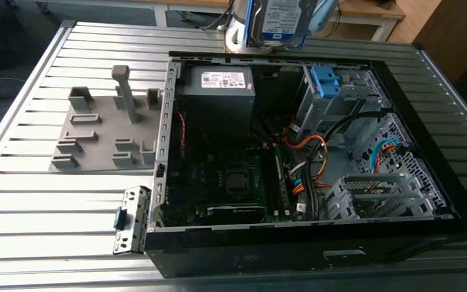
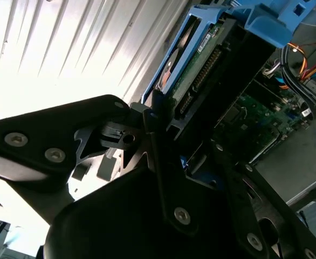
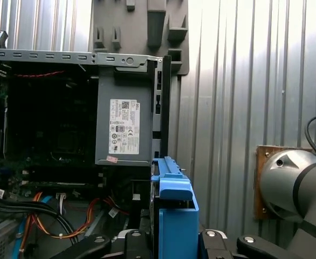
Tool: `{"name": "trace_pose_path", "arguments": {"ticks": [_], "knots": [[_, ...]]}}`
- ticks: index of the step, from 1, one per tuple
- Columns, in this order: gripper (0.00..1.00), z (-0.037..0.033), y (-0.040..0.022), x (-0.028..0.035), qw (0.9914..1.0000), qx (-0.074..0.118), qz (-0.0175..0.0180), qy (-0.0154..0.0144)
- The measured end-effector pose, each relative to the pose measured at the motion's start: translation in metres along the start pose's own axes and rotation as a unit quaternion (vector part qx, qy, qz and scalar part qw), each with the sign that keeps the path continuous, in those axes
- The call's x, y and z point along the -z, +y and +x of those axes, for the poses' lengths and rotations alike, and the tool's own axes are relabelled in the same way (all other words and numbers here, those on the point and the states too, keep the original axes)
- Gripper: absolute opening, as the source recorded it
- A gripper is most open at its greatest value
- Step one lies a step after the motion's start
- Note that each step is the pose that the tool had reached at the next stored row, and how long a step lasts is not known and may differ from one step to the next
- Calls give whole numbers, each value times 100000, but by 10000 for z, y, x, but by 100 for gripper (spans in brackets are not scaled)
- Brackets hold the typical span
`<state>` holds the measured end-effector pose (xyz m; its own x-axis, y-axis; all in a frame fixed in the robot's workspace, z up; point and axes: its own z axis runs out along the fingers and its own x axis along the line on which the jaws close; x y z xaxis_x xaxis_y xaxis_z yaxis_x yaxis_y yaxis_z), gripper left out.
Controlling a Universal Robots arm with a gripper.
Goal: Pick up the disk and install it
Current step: 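Pick up the disk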
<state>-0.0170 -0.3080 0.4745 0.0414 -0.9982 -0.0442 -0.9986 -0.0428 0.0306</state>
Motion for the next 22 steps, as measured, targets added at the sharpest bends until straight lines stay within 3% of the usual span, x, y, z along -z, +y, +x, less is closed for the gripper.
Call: {"name": "trace_pose_path", "arguments": {"ticks": [10,22], "knots": [[36,234,-1,9,100000,-23,1,-3],[36,397,-5,15,100000,-24,1,13]]}}
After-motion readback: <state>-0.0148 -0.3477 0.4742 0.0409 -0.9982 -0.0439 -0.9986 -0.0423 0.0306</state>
